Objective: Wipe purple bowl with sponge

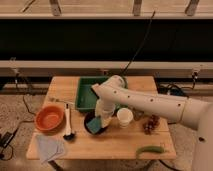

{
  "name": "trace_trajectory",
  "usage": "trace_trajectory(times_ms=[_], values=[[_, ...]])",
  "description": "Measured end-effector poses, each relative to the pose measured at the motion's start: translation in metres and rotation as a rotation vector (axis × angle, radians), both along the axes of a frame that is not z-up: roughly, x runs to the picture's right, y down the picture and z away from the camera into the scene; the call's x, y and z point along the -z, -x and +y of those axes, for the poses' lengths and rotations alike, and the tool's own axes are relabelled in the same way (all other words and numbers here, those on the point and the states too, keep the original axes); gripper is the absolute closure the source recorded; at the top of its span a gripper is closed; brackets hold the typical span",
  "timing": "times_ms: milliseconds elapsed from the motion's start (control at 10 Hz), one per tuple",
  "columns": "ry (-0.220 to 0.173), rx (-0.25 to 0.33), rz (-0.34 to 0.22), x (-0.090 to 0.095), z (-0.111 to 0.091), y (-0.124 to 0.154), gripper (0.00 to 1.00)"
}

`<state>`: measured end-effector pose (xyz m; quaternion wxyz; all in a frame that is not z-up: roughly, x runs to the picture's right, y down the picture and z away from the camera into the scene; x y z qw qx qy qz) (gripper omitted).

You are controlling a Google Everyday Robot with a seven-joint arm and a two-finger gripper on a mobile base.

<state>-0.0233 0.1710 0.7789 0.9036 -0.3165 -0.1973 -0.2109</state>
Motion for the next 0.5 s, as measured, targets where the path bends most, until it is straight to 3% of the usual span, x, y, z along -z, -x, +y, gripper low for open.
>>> trace_trajectory(times_ms=[300,500], values=[[-0.042,-0.016,-0.042,0.026,-0.021,-0.001,0.52],[-0.045,-0.016,-0.046,0.028,-0.022,-0.001,0.49]])
